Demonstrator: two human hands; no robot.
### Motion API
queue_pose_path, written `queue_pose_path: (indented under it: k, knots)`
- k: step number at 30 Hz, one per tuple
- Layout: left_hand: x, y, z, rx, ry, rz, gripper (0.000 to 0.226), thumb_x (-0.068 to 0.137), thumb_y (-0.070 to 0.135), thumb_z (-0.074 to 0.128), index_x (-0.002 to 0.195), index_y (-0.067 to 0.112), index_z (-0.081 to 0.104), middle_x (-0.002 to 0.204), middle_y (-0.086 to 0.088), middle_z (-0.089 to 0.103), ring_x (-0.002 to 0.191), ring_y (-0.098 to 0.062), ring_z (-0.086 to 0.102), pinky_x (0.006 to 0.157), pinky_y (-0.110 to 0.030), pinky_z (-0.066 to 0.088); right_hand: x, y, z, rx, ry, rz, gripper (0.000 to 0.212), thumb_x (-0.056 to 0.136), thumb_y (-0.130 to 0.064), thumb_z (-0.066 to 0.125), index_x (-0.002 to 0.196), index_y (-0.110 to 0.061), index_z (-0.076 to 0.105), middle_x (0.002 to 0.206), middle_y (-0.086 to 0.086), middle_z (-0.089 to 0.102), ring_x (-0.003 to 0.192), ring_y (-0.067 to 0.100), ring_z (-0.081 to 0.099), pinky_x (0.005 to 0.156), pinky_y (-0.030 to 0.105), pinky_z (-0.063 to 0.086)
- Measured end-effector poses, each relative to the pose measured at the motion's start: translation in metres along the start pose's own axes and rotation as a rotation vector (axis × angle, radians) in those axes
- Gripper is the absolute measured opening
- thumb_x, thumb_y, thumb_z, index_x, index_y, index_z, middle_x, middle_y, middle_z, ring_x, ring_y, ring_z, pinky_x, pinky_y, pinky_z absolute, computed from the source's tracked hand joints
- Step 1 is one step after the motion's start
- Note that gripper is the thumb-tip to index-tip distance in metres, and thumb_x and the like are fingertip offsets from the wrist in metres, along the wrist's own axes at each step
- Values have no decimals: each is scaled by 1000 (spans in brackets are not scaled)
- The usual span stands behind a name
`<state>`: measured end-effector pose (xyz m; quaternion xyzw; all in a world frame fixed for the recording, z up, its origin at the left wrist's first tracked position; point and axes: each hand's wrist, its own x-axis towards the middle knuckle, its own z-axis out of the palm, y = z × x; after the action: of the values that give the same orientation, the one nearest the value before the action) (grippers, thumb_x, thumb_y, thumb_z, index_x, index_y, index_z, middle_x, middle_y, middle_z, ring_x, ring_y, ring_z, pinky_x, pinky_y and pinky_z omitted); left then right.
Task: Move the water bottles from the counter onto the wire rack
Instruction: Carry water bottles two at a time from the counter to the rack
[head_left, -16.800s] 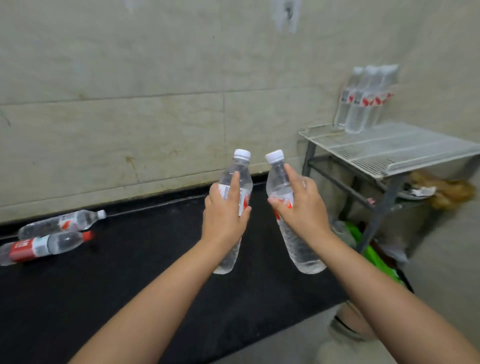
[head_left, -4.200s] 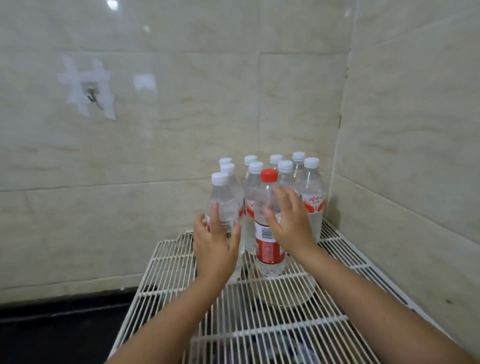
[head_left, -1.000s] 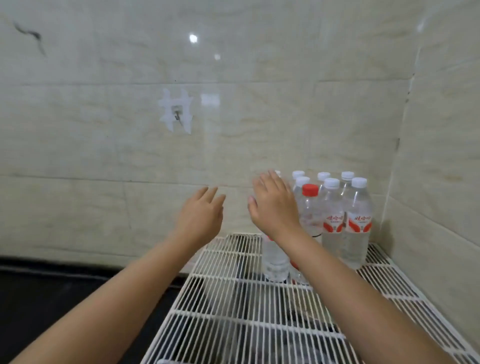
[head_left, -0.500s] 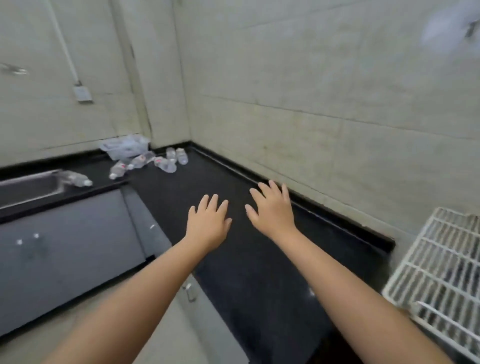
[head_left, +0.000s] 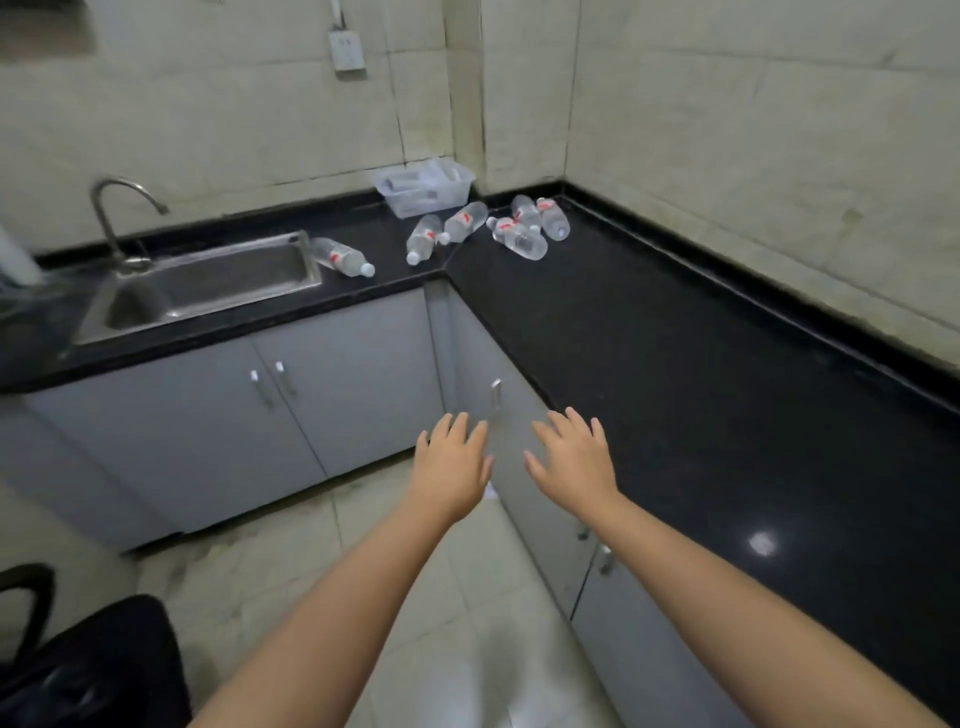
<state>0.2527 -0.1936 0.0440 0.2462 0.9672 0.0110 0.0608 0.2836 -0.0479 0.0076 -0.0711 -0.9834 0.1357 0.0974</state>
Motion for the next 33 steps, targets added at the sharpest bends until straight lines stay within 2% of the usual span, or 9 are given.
queue_pose_path:
  k: [3, 6, 16, 23, 28, 33]
  knots:
    - [32, -35, 12, -54, -39, -42, 50, 99, 32, 29, 145, 15, 18, 155, -9, 15, 144, -23, 9, 116, -46, 16, 38, -13, 25, -23, -89, -13, 50, 92, -30, 49, 136, -8, 41, 149, 13, 34, 143, 28, 20, 116, 47, 12]
    - [73, -67, 18, -81, -73, -66, 50, 99, 32, 28, 145, 16, 17, 156, -9, 12, 145, -24, 6, 116, -48, 13, 92, -22, 46, -59, -157, -25, 52, 94, -35, 41, 141, -14, 33, 153, 7, 24, 145, 21, 12, 117, 42, 9]
    - [277, -159, -17, -76, -112, -97, 50, 100, 31, 27, 146, 15, 15, 155, -11, 12, 145, -26, 6, 117, -50, 10, 325, -9, 79, -6, -146, 30, 50, 94, -32, 44, 138, -10, 38, 150, 10, 32, 143, 26, 19, 116, 43, 14]
    - [405, -207, -25, -64, -117, -47, 52, 99, 32, 27, 146, 15, 13, 156, -10, 13, 145, -25, 6, 117, -50, 7, 448, 23, 91, -4, -148, 187, 49, 93, -30, 46, 137, -10, 40, 149, 12, 34, 142, 27, 21, 116, 44, 15]
    - [517, -234, -29, -63, -101, 75, 54, 98, 33, 32, 146, 15, 15, 155, -9, 16, 144, -26, 10, 116, -51, 9, 529, 43, 109, -44, -121, 326, 48, 93, -30, 47, 136, -10, 42, 147, 13, 38, 141, 28, 24, 116, 45, 19]
    - [629, -251, -44, -38, -77, 269, 54, 97, 33, 34, 145, 15, 17, 153, -8, 22, 143, -24, 16, 116, -46, 15, 600, 44, 119, -43, -68, 480, 47, 90, -28, 52, 130, -6, 48, 136, 15, 48, 133, 31, 37, 111, 47, 30]
